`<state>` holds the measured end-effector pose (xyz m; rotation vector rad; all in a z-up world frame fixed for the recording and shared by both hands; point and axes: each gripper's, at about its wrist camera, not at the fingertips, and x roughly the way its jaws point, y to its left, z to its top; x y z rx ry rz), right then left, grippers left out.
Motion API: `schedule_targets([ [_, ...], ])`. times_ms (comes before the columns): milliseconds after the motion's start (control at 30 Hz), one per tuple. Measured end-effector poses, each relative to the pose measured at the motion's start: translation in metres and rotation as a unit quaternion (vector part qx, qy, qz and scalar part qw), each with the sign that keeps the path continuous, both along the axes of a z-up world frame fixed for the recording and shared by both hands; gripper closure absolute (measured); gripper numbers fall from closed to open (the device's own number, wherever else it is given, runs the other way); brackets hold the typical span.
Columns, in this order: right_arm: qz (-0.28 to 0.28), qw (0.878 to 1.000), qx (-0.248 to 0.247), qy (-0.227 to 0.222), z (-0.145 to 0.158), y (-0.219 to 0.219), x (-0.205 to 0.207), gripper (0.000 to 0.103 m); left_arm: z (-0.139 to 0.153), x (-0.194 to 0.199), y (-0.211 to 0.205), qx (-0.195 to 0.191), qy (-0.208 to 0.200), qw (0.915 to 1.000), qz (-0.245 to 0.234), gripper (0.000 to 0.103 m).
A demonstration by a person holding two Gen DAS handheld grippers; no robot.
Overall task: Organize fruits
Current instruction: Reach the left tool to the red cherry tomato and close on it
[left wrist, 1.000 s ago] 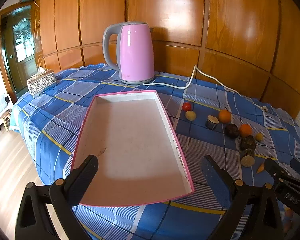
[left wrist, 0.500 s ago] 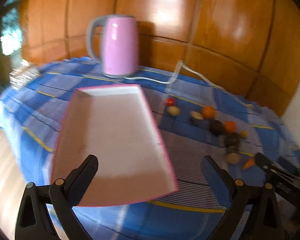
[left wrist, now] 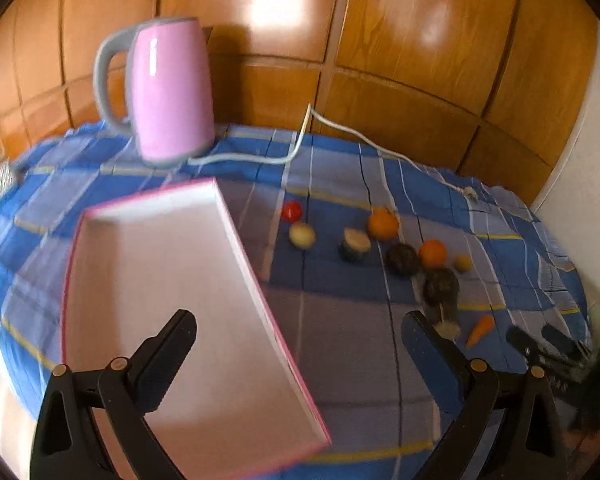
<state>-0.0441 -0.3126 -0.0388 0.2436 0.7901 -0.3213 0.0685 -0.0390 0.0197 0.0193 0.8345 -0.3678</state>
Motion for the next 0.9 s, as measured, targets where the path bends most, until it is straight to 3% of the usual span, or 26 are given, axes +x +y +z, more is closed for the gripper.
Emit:
schedule_targets([
  [267, 0.009, 1.000, -0.010, 0.002, -0.004, -0.007, 0.005, 0.001, 0.005, 0.072, -0.028, 0.075, 0.003, 0.9971, -0.011, 0.000],
  [400, 0.014, 1.000, -0.025, 0.001, -0.002, -0.008, 0.008, 0.001, -0.005, 0.109, -0.045, 0.084, 0.032, 0.9960, -0.005, 0.023],
  [767, 0.005, 1.000, -0.013, 0.012, -0.007, -0.031, 0.012, 0.004, -0.059, 0.171, -0.088, 0.125, 0.096, 0.9873, -0.016, 0.053],
  [900, 0.004, 1.000, -0.006, 0.020, -0.012, -0.036, 0.013, 0.006, -0.077, 0.181, -0.089, 0.122, 0.118, 0.9855, -0.012, 0.078],
])
